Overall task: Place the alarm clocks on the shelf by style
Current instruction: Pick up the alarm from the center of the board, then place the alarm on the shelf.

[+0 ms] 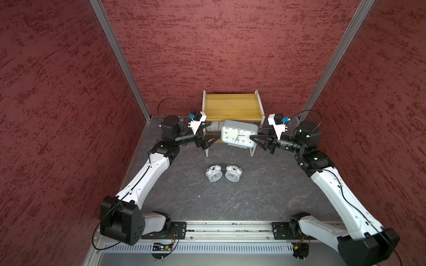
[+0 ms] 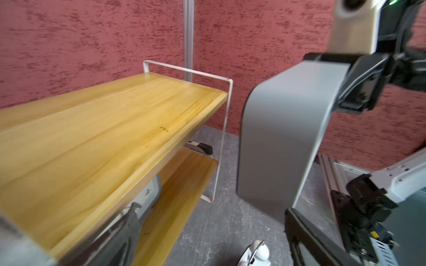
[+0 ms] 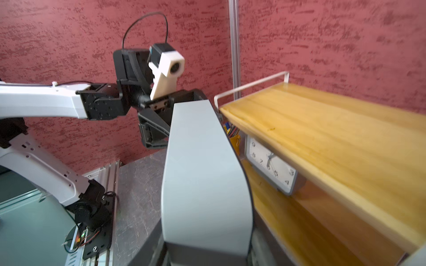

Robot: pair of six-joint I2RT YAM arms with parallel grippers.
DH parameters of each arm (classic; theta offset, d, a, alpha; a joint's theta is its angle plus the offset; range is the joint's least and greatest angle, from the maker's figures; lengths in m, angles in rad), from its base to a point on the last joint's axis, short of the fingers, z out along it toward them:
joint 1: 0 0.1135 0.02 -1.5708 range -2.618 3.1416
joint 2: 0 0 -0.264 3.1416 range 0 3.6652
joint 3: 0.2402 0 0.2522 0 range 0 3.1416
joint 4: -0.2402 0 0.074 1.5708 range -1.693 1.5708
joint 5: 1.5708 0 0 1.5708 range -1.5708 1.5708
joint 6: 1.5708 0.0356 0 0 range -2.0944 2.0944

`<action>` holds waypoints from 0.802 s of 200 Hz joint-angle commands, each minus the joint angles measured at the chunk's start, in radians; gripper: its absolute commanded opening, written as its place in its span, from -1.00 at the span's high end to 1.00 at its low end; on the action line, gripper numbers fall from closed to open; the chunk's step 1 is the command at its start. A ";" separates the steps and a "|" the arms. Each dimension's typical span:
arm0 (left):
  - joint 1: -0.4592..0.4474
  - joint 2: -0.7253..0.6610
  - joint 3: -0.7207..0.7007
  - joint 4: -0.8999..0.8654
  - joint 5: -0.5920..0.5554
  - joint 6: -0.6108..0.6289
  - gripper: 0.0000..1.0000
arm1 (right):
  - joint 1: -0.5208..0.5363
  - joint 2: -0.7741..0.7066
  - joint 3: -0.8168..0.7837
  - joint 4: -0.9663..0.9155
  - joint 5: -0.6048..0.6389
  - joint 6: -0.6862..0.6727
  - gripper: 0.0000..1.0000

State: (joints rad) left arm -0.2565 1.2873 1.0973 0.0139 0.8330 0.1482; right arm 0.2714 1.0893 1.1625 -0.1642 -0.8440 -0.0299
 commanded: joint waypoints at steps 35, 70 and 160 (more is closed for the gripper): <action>0.013 -0.091 -0.014 -0.132 -0.377 0.020 -1.00 | -0.036 -0.023 0.186 0.012 0.214 -0.033 0.57; 0.033 -0.099 -0.024 -0.138 -0.475 -0.031 -0.90 | -0.068 -0.040 0.203 0.025 0.464 -0.003 0.57; 0.065 0.009 0.003 -0.138 -0.334 -0.035 -0.30 | -0.136 -0.071 0.104 -0.016 0.872 -0.002 0.60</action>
State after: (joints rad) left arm -0.2024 1.2675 1.0782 -0.1211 0.4412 0.1173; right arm 0.1570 1.0245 1.2926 -0.1917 -0.0994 -0.0338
